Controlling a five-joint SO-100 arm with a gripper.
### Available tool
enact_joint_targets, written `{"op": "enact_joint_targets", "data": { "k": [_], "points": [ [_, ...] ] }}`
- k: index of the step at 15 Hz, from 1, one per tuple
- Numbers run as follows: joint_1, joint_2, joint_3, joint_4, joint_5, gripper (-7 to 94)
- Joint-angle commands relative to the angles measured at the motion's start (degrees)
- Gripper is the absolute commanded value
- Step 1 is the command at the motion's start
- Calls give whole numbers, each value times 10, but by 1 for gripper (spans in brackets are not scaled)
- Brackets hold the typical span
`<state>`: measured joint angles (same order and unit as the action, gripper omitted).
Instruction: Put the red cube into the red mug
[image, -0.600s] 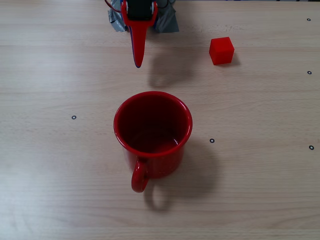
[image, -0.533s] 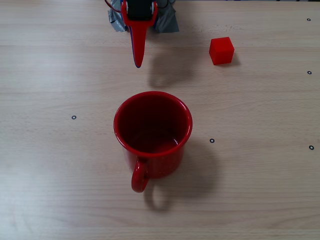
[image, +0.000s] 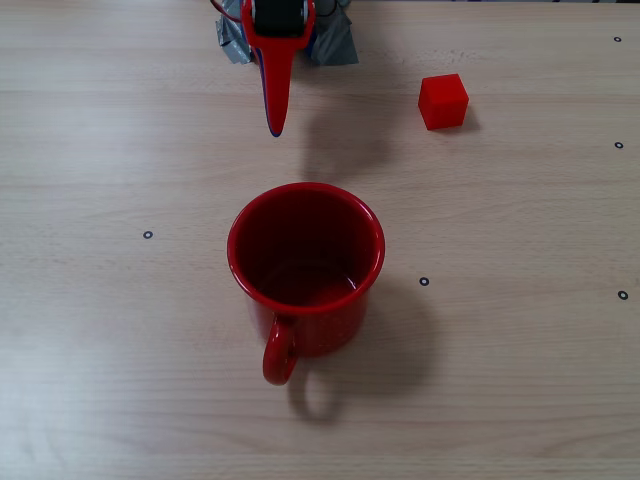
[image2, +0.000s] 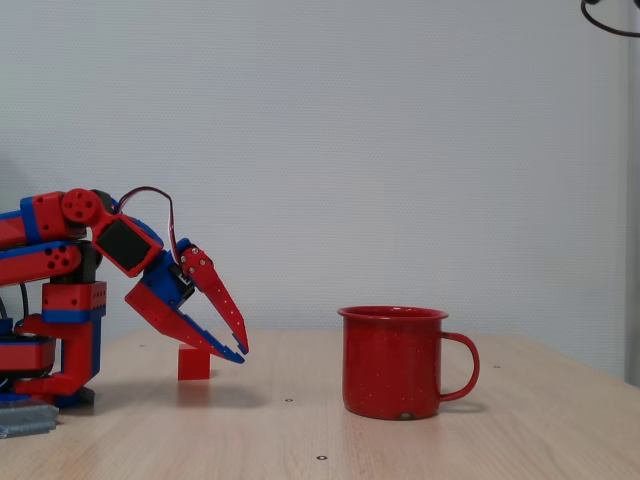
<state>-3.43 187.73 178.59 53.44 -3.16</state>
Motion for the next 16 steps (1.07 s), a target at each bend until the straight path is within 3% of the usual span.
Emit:
{"op": "enact_joint_targets", "data": {
  "k": [1,5,10,13,16],
  "points": [
    [-4,-1,0,8,-7,0],
    [-18,-128,-134,55,-4,0],
    [-76,-209,-354,185,-19,0],
    [-135,-313,-536,280,35,0],
    [-179,-431,-748,421,131,0]
  ]
}}
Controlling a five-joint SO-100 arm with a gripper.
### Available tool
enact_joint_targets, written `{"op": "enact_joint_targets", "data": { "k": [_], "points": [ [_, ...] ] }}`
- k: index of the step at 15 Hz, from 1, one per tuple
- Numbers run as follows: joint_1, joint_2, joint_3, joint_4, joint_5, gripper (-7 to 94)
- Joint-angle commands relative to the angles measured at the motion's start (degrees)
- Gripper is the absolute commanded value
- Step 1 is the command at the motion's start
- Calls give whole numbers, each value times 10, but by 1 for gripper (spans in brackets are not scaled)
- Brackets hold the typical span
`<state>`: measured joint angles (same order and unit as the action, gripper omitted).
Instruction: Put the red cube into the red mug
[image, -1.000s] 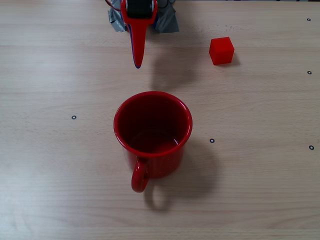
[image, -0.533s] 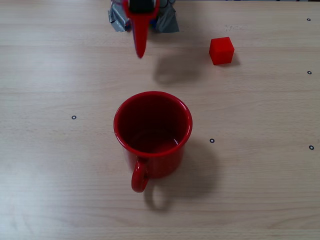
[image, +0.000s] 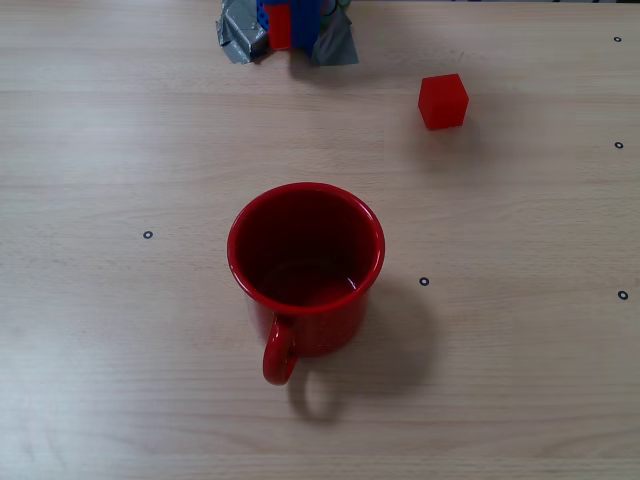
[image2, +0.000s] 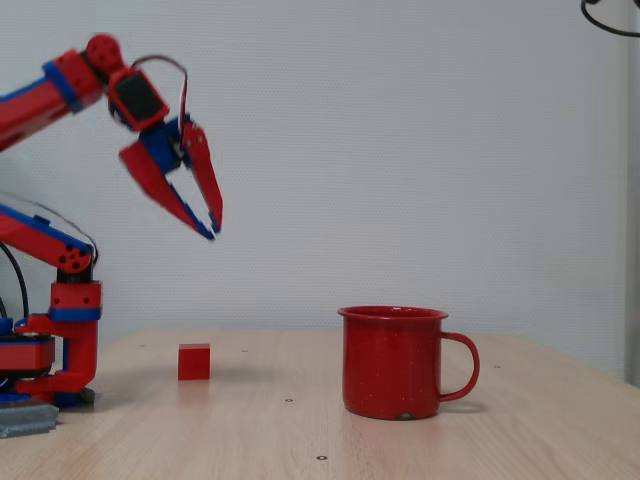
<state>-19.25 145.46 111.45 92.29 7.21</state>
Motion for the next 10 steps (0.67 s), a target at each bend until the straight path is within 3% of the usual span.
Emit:
{"op": "enact_joint_targets", "data": {
  "k": [1,4,8,10],
  "points": [
    [-39,-34,-135,74,54,0],
    [-112,-74,-254,143,101,0],
    [-173,-84,-253,143,135,0],
    [-211,-115,-204,141,203,0]
  ]
}}
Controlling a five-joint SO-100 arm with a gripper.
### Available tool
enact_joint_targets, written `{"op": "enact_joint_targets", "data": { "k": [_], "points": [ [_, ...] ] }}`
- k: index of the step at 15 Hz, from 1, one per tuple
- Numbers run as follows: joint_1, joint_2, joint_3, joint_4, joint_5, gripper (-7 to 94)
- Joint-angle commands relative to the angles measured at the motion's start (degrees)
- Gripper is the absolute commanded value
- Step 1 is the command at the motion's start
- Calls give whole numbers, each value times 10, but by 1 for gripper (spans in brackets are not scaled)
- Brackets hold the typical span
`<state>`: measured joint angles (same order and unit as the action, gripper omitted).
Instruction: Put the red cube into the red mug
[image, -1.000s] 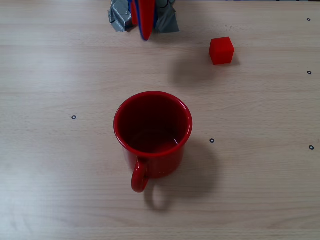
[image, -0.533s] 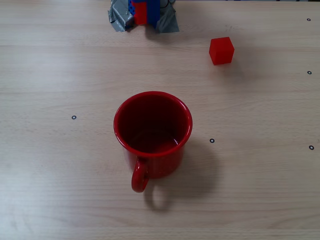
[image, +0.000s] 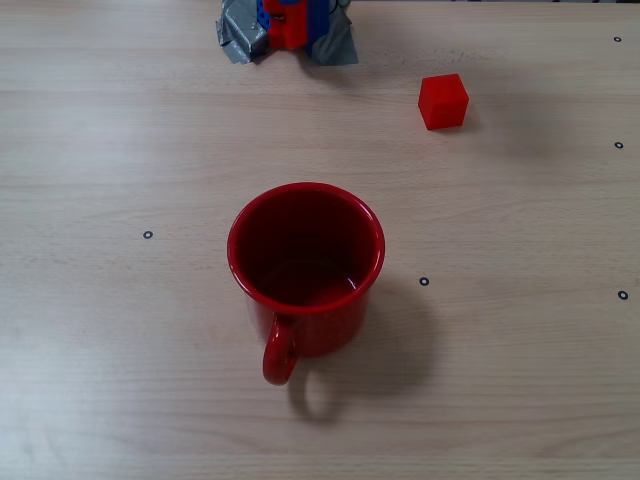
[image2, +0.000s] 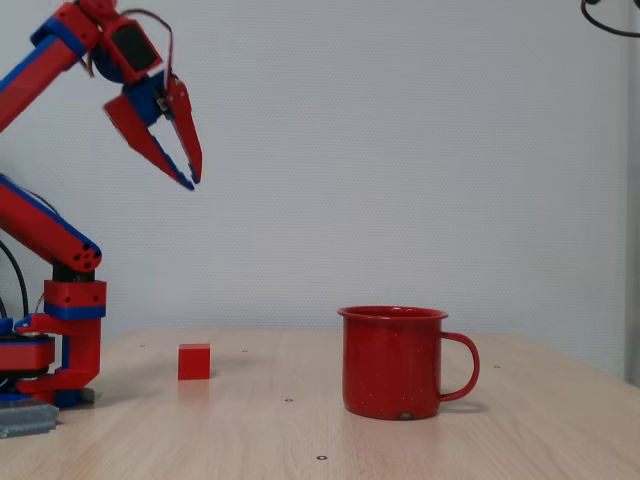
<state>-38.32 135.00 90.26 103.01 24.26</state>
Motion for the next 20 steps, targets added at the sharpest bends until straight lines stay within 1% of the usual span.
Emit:
{"op": "enact_joint_targets", "data": {
  "k": [1,3,6,10,14,16,17,18,20],
  "points": [
    [-42,-32,33,25,60,0],
    [-82,-64,77,-11,90,0],
    [-121,-87,134,-85,114,0],
    [-199,-145,179,-140,163,0],
    [-218,-221,172,-170,171,0],
    [-220,-251,171,-200,166,0],
    [-221,-265,163,-205,158,3],
    [-222,-275,153,-198,161,21],
    [-233,-287,150,-186,176,45]
  ]
}}
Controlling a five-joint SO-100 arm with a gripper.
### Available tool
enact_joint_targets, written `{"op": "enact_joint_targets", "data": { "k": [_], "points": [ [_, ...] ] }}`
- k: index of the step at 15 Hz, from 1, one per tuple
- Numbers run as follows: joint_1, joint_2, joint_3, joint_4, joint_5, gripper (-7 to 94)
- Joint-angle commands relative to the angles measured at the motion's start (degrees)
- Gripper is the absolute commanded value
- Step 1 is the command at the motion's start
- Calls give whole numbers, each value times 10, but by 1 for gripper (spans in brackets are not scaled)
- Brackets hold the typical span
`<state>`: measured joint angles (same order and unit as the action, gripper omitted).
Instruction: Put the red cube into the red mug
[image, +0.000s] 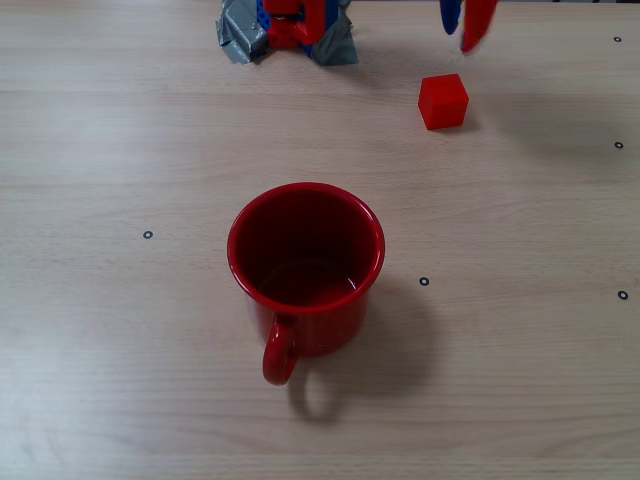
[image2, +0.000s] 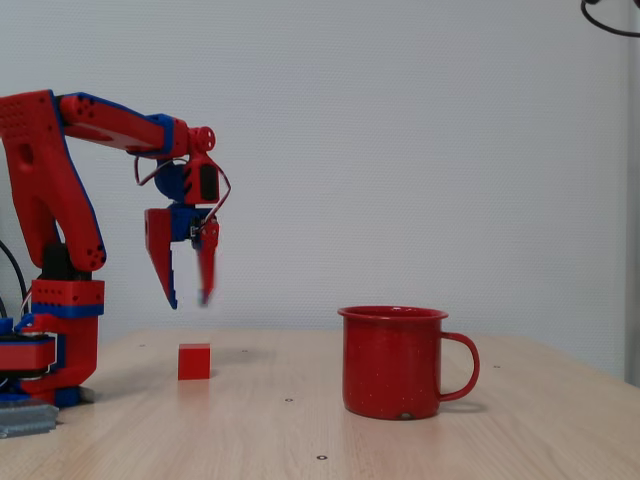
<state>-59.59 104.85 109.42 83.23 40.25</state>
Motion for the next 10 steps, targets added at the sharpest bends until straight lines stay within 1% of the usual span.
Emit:
{"op": "enact_joint_targets", "data": {
  "k": [1,2,5,6,10],
  "points": [
    [-25,13,-40,13,18,53],
    [-26,11,-40,18,22,56],
    [-18,-1,-37,40,35,60],
    [-14,-4,-24,37,35,60],
    [-8,-17,33,-20,31,60]
  ]
}}
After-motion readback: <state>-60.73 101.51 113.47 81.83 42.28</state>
